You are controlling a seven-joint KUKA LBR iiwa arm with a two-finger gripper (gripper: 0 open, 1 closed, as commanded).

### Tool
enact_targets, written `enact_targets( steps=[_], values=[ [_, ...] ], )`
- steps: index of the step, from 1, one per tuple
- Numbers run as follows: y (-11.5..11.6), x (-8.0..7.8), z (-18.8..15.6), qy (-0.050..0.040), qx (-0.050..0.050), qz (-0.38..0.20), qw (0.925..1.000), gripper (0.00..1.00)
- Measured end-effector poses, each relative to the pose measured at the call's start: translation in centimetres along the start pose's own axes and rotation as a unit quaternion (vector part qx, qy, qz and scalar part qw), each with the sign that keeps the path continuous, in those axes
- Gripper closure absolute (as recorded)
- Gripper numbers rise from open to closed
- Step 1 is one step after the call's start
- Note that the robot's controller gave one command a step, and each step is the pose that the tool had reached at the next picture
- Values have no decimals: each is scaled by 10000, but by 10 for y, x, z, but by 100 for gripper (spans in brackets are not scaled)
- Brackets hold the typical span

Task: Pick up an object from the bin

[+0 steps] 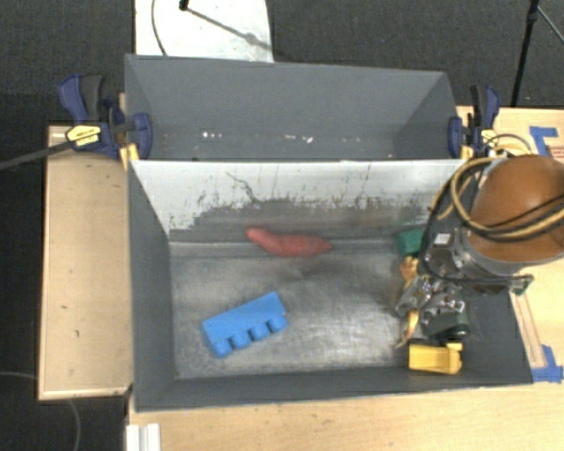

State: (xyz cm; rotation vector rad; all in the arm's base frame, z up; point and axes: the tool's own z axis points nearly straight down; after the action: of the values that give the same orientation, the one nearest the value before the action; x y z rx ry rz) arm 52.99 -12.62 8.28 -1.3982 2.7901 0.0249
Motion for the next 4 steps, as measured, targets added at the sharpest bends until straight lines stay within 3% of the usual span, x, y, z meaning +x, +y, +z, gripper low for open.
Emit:
enact_targets(
  steps=[1, 3, 4],
  values=[
    [9, 13, 10, -5, 9, -64, 10000, 100],
    [9, 10, 10, 8, 7, -89, 10000, 100],
    [20, 20, 3, 20, 62, 665, 9978, 100]
  ],
)
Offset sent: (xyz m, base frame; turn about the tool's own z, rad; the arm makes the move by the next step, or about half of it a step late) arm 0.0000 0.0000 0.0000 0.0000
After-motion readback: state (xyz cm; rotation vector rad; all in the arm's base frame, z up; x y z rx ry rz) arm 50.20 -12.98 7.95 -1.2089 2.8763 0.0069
